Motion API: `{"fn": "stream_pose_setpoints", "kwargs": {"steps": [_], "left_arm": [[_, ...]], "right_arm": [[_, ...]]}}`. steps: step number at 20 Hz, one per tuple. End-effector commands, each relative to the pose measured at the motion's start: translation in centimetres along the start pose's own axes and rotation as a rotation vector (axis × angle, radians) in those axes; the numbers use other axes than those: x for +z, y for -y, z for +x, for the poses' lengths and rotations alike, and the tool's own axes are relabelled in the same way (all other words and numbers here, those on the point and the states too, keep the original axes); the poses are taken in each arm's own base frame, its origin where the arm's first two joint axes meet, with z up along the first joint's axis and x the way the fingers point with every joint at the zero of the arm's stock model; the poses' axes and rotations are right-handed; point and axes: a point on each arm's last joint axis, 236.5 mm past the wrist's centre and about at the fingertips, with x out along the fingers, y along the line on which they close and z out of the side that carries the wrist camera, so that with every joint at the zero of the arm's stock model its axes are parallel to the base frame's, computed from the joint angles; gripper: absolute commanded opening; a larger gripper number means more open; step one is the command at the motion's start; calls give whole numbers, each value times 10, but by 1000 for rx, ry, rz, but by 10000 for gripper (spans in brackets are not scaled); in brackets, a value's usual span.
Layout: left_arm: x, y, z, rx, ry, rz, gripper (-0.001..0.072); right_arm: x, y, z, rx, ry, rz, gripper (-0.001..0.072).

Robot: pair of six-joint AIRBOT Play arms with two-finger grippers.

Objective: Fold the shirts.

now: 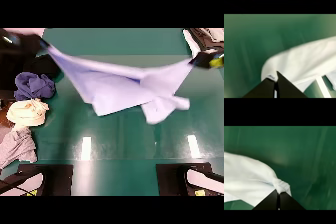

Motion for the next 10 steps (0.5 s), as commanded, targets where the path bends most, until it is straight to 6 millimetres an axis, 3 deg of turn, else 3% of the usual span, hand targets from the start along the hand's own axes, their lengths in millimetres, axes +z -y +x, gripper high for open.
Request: {"fn": "stream_pose_setpoints", "kwargs": {"steps": [1,3,5,8,10], "left_arm": [[89,43,-110,62,321,159,22],[117,78,-173,68,480,238,22],[131,106,-226,70,626,283,22],[133,137,-283,67,769,325,22],[131,154,-312,53,837,342,22]], "right_arm": [[66,-58,-126,-32,352,-156,11],[86,-92,-200,-50,553,-232,10],[90,-122,-262,-59,702,-291,10],[85,-142,-328,-116,837,-323,10],[80,-146,-357,-162,898,-326,10]]}}
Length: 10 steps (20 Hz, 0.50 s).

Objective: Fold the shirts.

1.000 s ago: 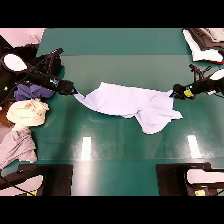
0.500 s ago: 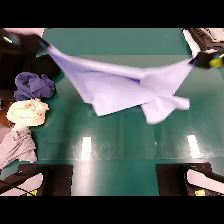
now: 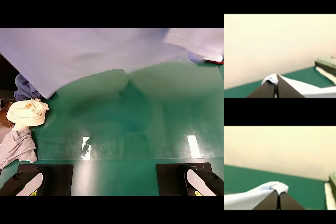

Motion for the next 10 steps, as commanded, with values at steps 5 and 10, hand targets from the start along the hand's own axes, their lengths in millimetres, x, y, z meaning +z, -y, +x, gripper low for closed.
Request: {"fn": "stream_pose_setpoints", "kwargs": {"steps": [5,10], "left_arm": [[55,32,-57,-19,176,40,21],[-72,-17,27,10,-177,-112,21]], "right_arm": [[42,8,-63,-144,137,-37,9],[-58,39,23,-120,-264,80,9]]}}
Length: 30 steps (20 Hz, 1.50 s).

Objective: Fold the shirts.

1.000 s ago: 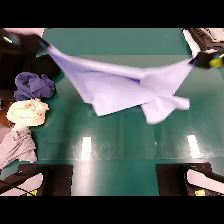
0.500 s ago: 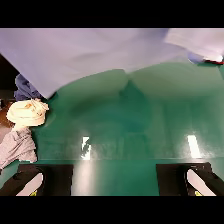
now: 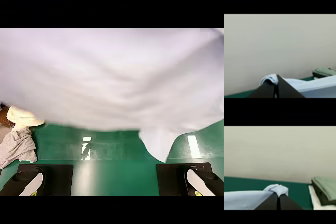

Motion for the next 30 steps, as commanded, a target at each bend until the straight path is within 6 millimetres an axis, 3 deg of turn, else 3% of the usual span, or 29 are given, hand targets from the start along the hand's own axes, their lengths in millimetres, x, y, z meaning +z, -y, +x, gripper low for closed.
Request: {"fn": "stream_pose_setpoints", "kwargs": {"steps": [1,3,6,8,10,12,15,18,20,23,27,30], "left_arm": [[-116,-33,54,5,-328,-124,21],[-221,-51,80,-6,-619,-230,22],[-363,-72,99,-7,-942,-387,22],[-439,-87,108,18,-1068,-464,22],[-490,-108,128,52,-1080,-478,23],[-514,-130,157,110,-994,-510,22],[-519,-149,194,134,-834,-519,23],[-517,-172,210,191,-739,-478,23],[-517,-173,210,175,-739,-425,23],[-532,-164,195,108,-840,-325,23],[-577,-155,146,65,-1077,-256,22],[-613,-146,117,65,-1168,-297,23]], "right_arm": [[-94,18,63,10,-377,73,9],[-177,29,104,23,-658,135,9],[-298,41,147,37,-1001,235,9],[-358,42,171,44,-1119,273,9],[-399,42,205,37,-1119,292,8],[-423,44,244,20,-1046,296,9],[-435,47,290,-1,-922,290,9],[-422,47,324,-14,-777,272,9],[-409,47,337,-21,-700,261,9],[-419,53,330,-43,-746,191,9],[-456,62,288,-83,-983,46,8],[-485,58,261,-79,-1120,37,9]]}}
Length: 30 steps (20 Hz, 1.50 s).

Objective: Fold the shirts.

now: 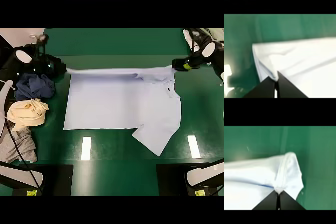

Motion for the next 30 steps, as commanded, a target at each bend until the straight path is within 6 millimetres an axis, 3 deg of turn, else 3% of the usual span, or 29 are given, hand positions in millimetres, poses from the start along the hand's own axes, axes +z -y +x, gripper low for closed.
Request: {"fn": "stream_pose_setpoints", "kwargs": {"steps": [1,5,8,9,10,11,12,14,16,18,20,21,25,27,30], "left_arm": [[-51,-8,15,9,-130,4,22],[-66,-6,18,-2,-171,-10,23],[-73,-3,16,-17,-205,-25,24],[-76,-1,15,-22,-220,-43,68],[-78,0,14,-25,-230,-54,343],[-79,2,12,-28,-240,-78,578],[-81,3,9,-31,-255,-92,537],[-83,4,-7,-47,-308,-109,541],[-86,0,-31,-55,-338,-139,540],[-101,-5,-56,-54,-366,-167,540],[-136,-1,-74,-61,-420,-207,541],[-160,5,-78,-65,-456,-222,540],[-244,21,-86,-60,-539,-289,540],[-272,25,-87,-57,-568,-311,540],[-292,28,-84,-59,-589,-340,540]], "right_arm": [[-51,8,9,-43,-182,-34,9],[-86,6,23,-29,-278,-7,11],[-92,-12,23,41,-300,34,25],[-94,-19,21,69,-310,48,197],[-97,-25,19,95,-325,62,369],[-101,-25,15,104,-344,72,369],[-105,-24,10,105,-365,75,369],[-112,-21,-13,107,-398,76,369],[-118,-13,-43,106,-395,82,369],[-135,-9,-71,119,-392,103,364],[-154,-28,-94,246,-381,111,348],[-160,-39,-103,317,-366,129,303],[-178,-53,-117,399,-339,187,303],[-185,-57,-120,408,-340,188,302],[-189,-59,-124,413,-332,182,303]]}}
